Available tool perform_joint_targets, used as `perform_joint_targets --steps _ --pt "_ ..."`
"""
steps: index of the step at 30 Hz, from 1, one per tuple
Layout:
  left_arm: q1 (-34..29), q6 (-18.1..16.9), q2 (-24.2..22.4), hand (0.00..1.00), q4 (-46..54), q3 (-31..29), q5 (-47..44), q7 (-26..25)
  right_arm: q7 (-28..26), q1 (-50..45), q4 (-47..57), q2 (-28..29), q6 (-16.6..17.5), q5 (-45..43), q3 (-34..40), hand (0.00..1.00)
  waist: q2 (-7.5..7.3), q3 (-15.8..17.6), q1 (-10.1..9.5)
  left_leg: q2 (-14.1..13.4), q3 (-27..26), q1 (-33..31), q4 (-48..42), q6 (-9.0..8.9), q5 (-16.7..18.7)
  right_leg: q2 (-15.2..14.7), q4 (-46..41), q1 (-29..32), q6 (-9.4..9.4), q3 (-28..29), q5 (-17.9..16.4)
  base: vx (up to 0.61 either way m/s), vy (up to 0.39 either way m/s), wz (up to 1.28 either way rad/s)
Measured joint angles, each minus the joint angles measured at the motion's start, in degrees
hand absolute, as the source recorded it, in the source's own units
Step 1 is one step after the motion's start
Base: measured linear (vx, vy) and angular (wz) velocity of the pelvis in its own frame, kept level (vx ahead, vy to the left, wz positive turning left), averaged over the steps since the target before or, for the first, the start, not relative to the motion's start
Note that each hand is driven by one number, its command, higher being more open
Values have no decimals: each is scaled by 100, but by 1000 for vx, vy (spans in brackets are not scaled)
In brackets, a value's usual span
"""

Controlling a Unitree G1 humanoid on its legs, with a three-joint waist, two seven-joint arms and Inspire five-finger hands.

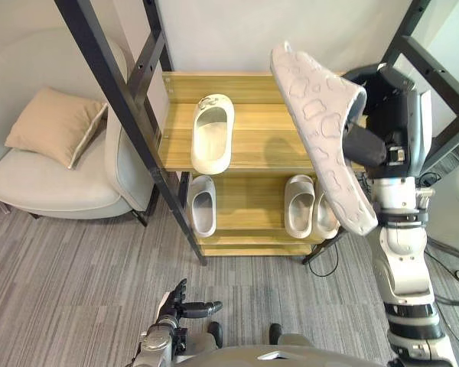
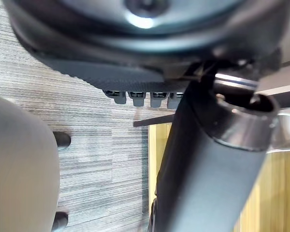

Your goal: Organize the slippers on the shoe rack

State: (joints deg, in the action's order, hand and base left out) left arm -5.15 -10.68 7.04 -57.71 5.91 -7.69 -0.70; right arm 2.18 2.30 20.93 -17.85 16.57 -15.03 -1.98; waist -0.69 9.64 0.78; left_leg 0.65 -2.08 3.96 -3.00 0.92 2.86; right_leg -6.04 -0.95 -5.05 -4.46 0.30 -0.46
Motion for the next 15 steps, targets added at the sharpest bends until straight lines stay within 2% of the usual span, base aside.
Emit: perform_joint_targets --steps 4,7,10,12,15 --pt "28 -7 8 100 -93 163 36 17 -575 -566 116 -2 1 -440 -774 0 48 -85 28 -45 24 -1 -10 -86 5 40 -121 38 18 -19 -63 -35 -40 1" --pt "68 -8 40 100 -118 285 42 47 -802 -749 115 -33 -6 -598 -1074 0 48 -85 24 -46 72 -14 -35 -69 -15 43 -204 59 12 -55 -108 -13 -29 9" --pt "196 -19 81 100 -241 467 47 104 -1221 -873 36 -306 -31 -938 -1627 0 49 -49 10 -35 159 -128 -164 -49 -28 31 -246 92 8 -141 -112 -12 -9 15" --pt "275 -63 100 100 -249 530 49 114 -1385 -848 -124 -500 -39 -987 -1934 0 54 62 -37 -35 231 -291 -397 -56 35 31 -357 165 12 -194 -138 -51 6 18" --pt "498 -137 143 100 -252 671 39 109 -1458 -560 -517 -694 -62 -950 -2325 0 91 406 -53 -53 343 -770 -949 -59 165 47 -793 529 31 -298 -245 -121 2 21"
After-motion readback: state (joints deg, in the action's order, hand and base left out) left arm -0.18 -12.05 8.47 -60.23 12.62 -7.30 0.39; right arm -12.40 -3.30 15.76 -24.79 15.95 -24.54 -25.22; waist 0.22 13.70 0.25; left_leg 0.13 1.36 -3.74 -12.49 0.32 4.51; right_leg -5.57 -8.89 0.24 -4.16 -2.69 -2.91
